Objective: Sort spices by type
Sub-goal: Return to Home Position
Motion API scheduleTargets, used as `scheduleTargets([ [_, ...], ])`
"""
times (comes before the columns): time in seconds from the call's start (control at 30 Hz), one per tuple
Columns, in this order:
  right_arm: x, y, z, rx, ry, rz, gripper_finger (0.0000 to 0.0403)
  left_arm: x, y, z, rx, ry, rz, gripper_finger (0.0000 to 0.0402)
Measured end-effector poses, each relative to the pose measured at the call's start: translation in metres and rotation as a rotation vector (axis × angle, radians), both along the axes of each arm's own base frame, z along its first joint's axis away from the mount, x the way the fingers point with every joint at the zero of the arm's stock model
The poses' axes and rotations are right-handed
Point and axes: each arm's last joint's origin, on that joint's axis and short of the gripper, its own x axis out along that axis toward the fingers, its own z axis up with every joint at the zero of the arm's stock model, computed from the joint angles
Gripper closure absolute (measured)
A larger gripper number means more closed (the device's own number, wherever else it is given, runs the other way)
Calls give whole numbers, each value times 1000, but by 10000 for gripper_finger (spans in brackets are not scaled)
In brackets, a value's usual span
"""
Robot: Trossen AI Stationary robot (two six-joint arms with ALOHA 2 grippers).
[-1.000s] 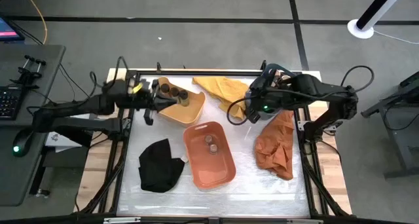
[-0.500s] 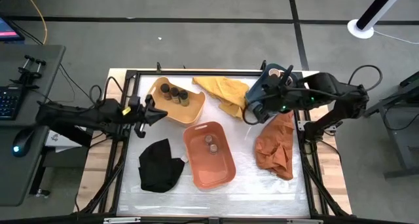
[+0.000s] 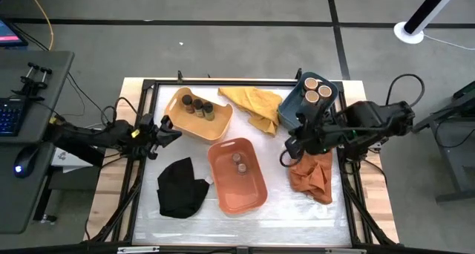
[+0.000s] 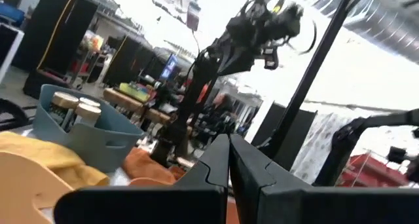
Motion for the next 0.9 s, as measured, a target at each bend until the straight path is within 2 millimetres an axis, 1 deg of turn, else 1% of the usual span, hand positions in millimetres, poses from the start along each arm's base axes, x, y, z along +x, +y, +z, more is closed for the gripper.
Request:
scheduleTargets([
  [0.1, -3, 7, -3, 11, -12, -11, 403, -5, 0, -5, -22, -40, -6, 402],
  [0.2, -2, 13, -19, 61, -4, 15, 403, -7, 1, -8, -24, -45, -6, 401],
  [0.27, 0, 16, -41, 101, 3, 36, 403, -8, 1, -8, -24, -49, -7, 402],
  [0.33, -1, 17, -64, 147, -41, 67, 403, -8, 1, -8, -23, -46, -7, 402],
  [0.4, -7, 10, -89, 185, -115, 97, 403, -8, 1, -8, -12, -45, -3, 402],
  [0.47, -19, -3, -110, 205, -204, 117, 403, -8, 1, -8, 2, -40, 1, 402],
  [0.53, -35, -19, -127, 192, -282, 122, 403, -8, 1, -9, 3, -34, 2, 401],
  [0.6, -56, -34, -140, 151, -352, 145, 403, -7, 1, -10, 2, -26, 1, 402],
  [0.67, -75, -45, -149, 80, -441, 195, 403, -7, 1, -10, 5, -22, 2, 401],
  [0.77, -97, -52, -167, -48, -595, 294, 403, -7, 1, -11, 5, -14, 2, 402],
  [0.9, -112, -54, -203, -151, -833, 384, 403, -7, 1, -11, 5, -15, 2, 402],
])
